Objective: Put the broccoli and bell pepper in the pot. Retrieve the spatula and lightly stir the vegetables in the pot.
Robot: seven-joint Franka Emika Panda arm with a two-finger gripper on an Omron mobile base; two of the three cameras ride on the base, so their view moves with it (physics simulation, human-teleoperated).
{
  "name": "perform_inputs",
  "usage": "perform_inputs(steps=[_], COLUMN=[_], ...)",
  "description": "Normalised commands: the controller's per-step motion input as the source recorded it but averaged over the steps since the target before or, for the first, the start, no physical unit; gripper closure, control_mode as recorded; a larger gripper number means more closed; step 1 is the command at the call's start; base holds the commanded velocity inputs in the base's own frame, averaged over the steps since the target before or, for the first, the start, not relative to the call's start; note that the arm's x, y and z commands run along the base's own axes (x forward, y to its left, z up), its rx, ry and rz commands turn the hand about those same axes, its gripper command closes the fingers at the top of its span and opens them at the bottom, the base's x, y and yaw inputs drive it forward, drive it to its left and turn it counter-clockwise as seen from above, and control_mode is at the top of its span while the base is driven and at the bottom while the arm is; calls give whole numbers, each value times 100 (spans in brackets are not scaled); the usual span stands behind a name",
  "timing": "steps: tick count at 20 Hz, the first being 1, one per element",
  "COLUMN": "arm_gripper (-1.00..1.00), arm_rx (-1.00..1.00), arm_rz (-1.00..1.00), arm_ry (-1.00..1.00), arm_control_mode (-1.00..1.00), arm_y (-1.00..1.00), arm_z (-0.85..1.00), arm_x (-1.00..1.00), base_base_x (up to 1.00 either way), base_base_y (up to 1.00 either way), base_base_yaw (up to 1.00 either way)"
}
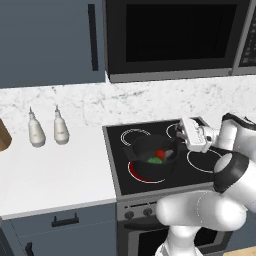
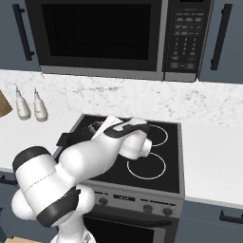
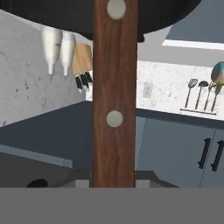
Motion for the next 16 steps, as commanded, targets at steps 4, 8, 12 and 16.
perform_inputs(steps=[4, 8, 12, 16], arm_gripper=[100, 100, 100, 100], arm_rx=[-1, 0, 0, 0], arm_rz=[0, 0, 0, 0], arm_ry=[-8, -9, -7, -6], arm_control_mode=[-100, -100, -100, -100], arm_y=[0, 11, 17, 11], arm_z=[-38, -37, -2, 7], arm_x=[21, 13, 0, 0], base_base_x=[0, 0, 0, 0], base_base_y=[0, 0, 0, 0], base_base_yaw=[0, 0, 0, 0])
